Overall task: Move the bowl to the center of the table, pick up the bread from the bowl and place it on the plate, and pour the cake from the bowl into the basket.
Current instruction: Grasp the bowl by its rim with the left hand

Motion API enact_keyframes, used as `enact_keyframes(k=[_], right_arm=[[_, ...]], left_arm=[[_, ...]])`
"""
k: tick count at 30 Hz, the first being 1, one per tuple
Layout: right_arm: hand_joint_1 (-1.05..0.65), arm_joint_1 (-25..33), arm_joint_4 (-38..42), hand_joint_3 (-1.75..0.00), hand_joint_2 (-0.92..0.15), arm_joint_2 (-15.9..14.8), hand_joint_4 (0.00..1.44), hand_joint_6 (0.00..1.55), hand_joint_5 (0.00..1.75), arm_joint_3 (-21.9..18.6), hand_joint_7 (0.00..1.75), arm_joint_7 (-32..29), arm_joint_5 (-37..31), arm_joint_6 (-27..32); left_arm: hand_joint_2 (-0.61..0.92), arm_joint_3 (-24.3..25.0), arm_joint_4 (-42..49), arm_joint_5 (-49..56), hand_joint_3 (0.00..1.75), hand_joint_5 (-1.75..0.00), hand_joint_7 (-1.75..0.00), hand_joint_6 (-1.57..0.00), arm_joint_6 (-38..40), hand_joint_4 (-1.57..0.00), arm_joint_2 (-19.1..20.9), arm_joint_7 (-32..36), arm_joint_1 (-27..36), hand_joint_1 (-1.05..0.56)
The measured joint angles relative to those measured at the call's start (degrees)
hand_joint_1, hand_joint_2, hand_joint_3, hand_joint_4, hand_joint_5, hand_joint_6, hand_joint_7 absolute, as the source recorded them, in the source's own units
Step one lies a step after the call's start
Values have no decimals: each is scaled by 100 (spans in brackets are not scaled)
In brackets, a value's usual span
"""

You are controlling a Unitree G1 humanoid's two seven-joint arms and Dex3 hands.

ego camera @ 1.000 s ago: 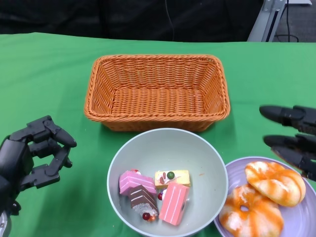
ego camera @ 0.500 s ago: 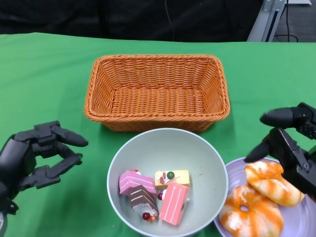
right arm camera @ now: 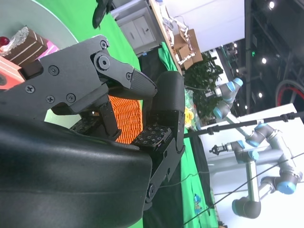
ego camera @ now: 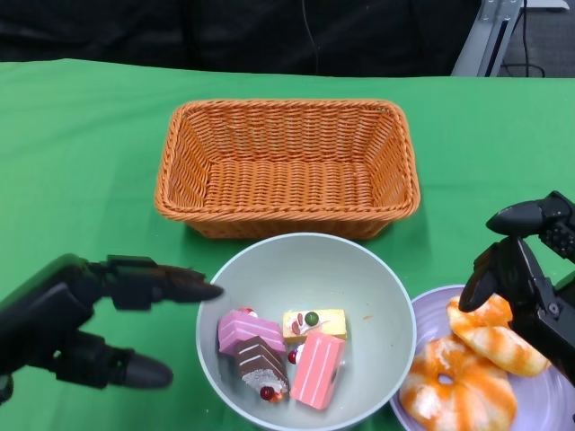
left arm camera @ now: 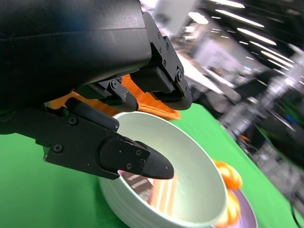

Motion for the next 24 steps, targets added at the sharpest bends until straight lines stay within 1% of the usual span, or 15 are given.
enact_keyframes(k=[5,10,14,20,24], right_arm=[[-10,2,22,-100,-71,-42,70,67,167,44,137,-168,33,0],[-8,11,62,-100,-69,-49,70,66,167,210,136,-256,28,-40],[-10,13,122,-99,-68,-48,72,68,163,296,135,-283,27,-109],[-10,69,121,-98,-67,-48,73,69,162,479,134,-395,-45,-164],[-10,120,103,-99,-66,-53,72,68,162,580,134,-457,-136,-214]], left_arm=[[92,-223,-50,54,11,-7,-5,-84,-808,-79,22,85,12,-67],[92,-307,-17,315,13,-9,-5,-91,-1344,-88,118,241,-146,-68],[92,-352,142,584,16,-10,-6,-98,-1636,-96,124,417,-342,-66],[92,-167,248,1378,11,-10,-5,-103,-1812,-104,128,688,-522,-64],[92,54,-45,2026,10,-10,-5,-105,-1554,-107,129,881,-508,-63]])
